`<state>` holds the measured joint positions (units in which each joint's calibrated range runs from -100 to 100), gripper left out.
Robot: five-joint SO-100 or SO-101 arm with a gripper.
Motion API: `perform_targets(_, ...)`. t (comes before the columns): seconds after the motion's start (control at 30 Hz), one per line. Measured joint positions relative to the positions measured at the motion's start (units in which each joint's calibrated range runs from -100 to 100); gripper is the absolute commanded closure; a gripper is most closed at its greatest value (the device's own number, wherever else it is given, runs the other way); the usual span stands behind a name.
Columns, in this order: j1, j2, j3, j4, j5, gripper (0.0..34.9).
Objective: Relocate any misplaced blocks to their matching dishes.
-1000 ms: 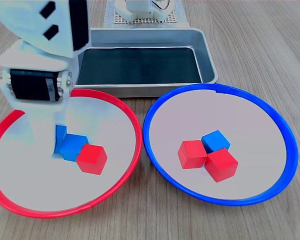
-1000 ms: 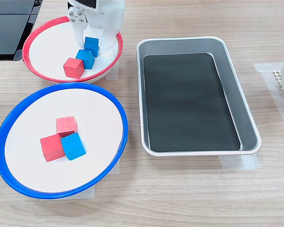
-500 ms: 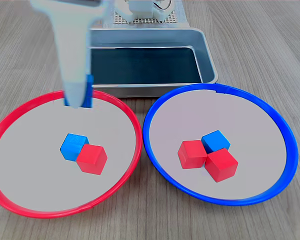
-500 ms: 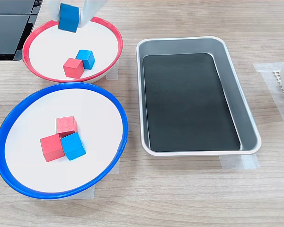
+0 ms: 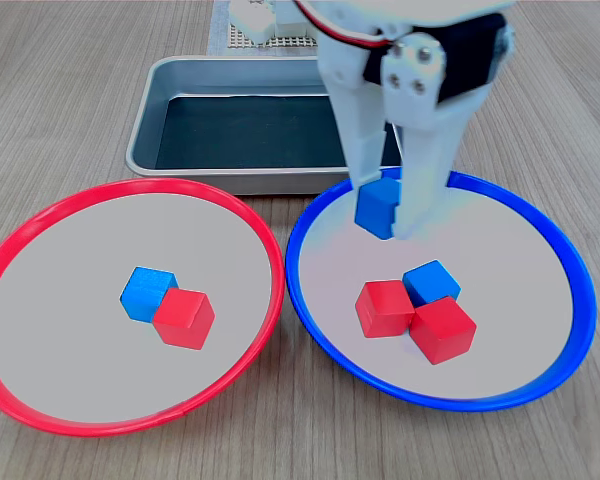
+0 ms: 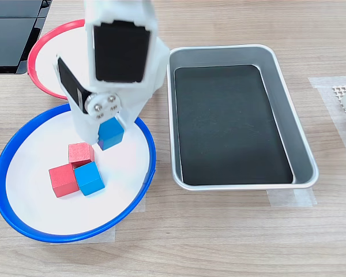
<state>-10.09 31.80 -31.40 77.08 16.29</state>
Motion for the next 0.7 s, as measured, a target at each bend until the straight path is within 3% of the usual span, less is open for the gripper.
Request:
perform_targets(0.3, -2.30, 0.00, 2.54, -2.04, 3.27, 34.6)
perform_targets(0.37, -2.48, 0.00, 3.27, -2.53, 3.86, 32.6)
perform_targets(0.5, -1.86, 0.00, 3.54, -2.77, 4.40, 24.0)
perform_targets(0.7, -1.95, 0.00, 3.54, -2.77, 5.37, 19.2)
